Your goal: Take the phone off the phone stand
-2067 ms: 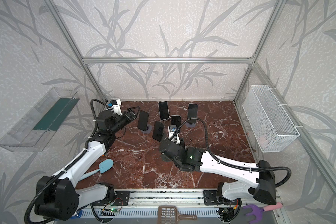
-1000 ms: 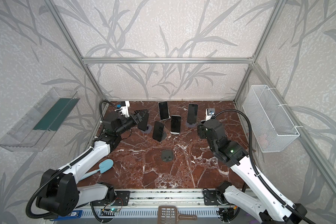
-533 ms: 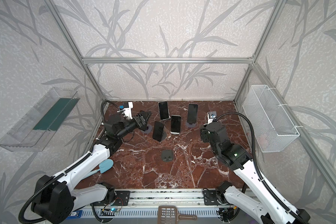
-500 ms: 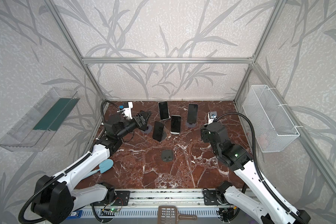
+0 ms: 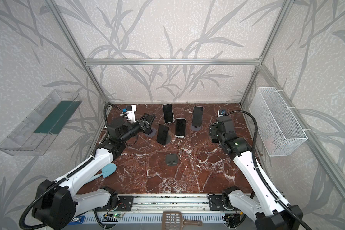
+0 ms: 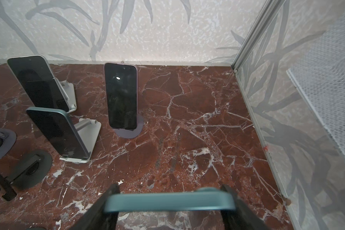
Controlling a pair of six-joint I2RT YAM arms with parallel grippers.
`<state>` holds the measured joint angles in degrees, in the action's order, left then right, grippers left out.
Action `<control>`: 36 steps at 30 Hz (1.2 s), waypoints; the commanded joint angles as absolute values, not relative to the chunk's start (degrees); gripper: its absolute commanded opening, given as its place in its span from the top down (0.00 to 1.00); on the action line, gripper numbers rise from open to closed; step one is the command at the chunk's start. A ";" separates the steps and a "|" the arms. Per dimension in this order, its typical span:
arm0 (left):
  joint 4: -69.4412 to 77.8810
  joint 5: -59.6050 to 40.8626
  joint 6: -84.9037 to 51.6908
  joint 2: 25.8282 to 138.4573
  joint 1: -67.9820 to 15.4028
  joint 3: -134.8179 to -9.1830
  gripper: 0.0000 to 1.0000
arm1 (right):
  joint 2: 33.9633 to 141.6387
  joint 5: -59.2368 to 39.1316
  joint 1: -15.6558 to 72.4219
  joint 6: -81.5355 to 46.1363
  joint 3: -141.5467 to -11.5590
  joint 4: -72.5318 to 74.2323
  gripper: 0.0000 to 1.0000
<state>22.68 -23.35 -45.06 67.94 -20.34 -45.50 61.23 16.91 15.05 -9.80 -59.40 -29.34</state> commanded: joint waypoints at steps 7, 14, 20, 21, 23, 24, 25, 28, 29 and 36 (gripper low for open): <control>22.63 -22.84 -46.56 68.23 -20.76 -45.14 0.25 | 73.11 6.04 6.23 -8.48 -62.57 -19.33 0.38; 23.13 -23.38 -48.14 68.23 -20.74 -45.19 0.25 | 83.39 3.80 2.91 -4.68 -68.53 -20.93 0.37; 22.29 -22.35 -46.86 67.85 -21.12 -45.11 0.25 | 90.67 7.15 2.31 -1.86 -74.68 -25.45 0.37; 22.13 -22.26 -46.66 67.85 -21.16 -45.17 0.25 | 91.42 7.55 1.99 -1.98 -75.06 -25.72 0.37; 22.15 -22.56 -46.71 67.79 -21.32 -45.18 0.25 | 93.19 7.04 1.35 -2.59 -75.98 -26.01 0.37; 22.10 -22.50 -46.59 67.70 -21.48 -45.22 0.25 | 93.98 6.85 1.24 -2.63 -76.52 -26.39 0.37; 21.97 -22.25 -46.31 67.52 -21.68 -45.21 0.25 | 94.84 7.15 1.23 -2.35 -77.17 -26.76 0.37; 21.14 -21.62 -45.28 67.24 -22.21 -45.34 0.25 | 97.46 7.84 1.15 -1.53 -79.19 -28.59 0.36; 21.09 -21.62 -45.18 67.32 -22.37 -45.32 0.25 | 99.27 7.87 1.14 -1.47 -79.74 -29.33 0.36; 20.83 -21.79 -44.82 67.68 -22.89 -45.60 0.25 | 103.47 8.52 0.98 0.39 -80.64 -30.48 0.34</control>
<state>20.95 -22.11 -45.91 68.45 -22.57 -45.50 102.78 7.49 1.37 -1.52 -78.06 -29.08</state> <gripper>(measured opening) 0.750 0.743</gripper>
